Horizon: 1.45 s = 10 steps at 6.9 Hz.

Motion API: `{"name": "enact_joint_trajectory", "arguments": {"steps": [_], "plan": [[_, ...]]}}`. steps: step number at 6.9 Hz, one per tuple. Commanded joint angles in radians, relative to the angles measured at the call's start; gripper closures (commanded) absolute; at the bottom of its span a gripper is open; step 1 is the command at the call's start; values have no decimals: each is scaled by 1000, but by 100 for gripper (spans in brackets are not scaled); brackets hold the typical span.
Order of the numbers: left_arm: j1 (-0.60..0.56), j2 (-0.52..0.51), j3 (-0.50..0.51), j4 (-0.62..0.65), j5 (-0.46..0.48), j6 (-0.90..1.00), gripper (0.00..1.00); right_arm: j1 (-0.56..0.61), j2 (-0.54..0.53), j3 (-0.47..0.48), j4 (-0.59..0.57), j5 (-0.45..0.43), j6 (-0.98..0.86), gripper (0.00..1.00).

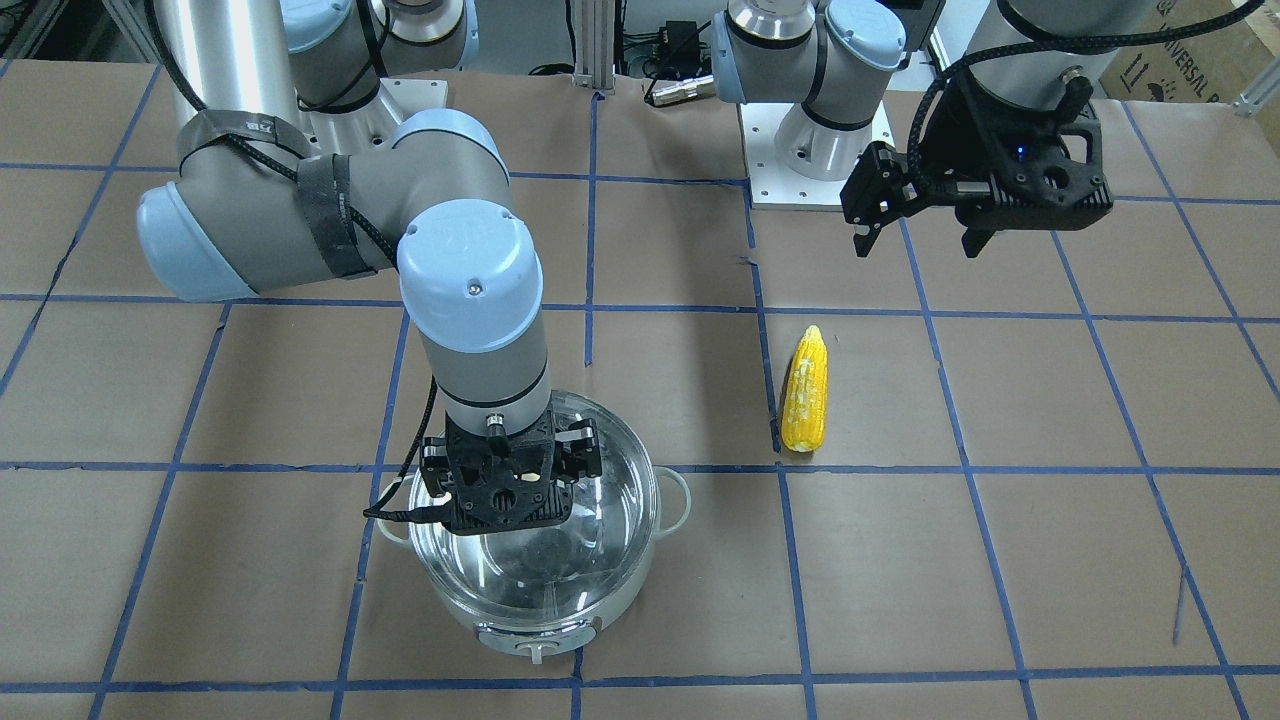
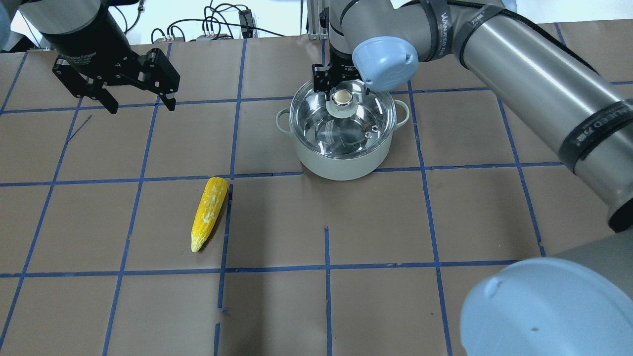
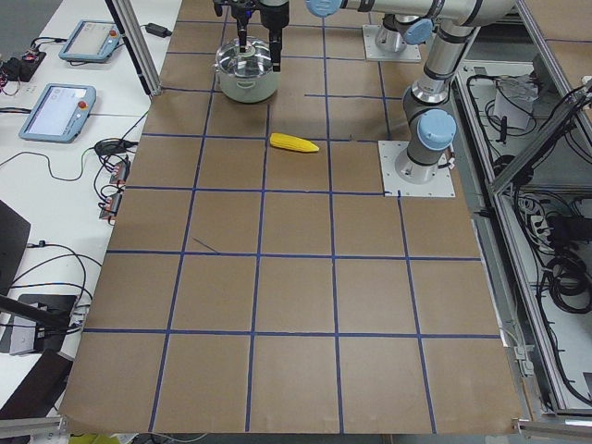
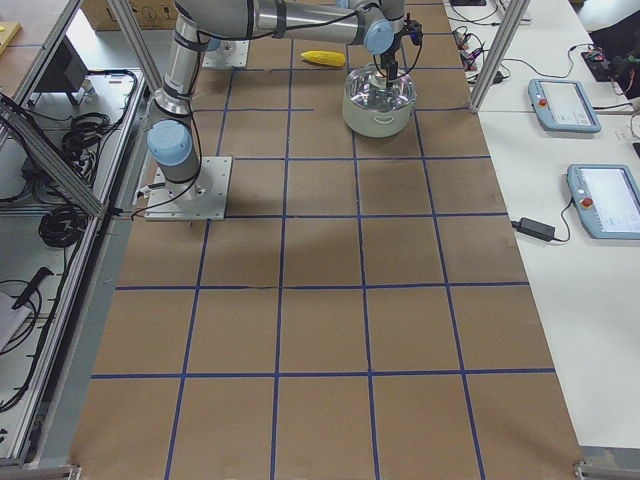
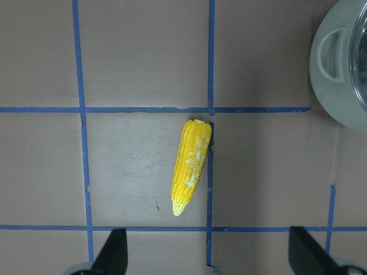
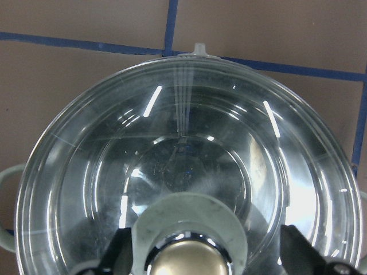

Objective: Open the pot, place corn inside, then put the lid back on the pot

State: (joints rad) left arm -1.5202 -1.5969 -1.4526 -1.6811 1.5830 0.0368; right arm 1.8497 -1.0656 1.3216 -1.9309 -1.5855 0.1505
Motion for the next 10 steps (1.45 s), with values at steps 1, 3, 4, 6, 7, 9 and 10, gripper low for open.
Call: {"name": "enact_joint_trajectory", "arguments": {"steps": [1,3,4,6,7,9,10], "plan": [[0,-2,0,0,0,0,0,6,3,-11,1,1,9,9],[0,-2,0,0,0,0,0,6,3,-10,3,-1,7,16],[0,-2,0,0,0,0,0,6,3,-10,7,-1,6,35],[0,0,0,0,0,0,0,6,3,-12,9,-1,9,81],[0,0,-2,0,0,0,0,6,3,-13,9,-1,6,93],[-2,0,0,0,3,0,0,6,-8,-57,42,-8,-2,94],[-2,0,0,0,3,2,0,2,-28,-161,185,-26,-11,94]]}}
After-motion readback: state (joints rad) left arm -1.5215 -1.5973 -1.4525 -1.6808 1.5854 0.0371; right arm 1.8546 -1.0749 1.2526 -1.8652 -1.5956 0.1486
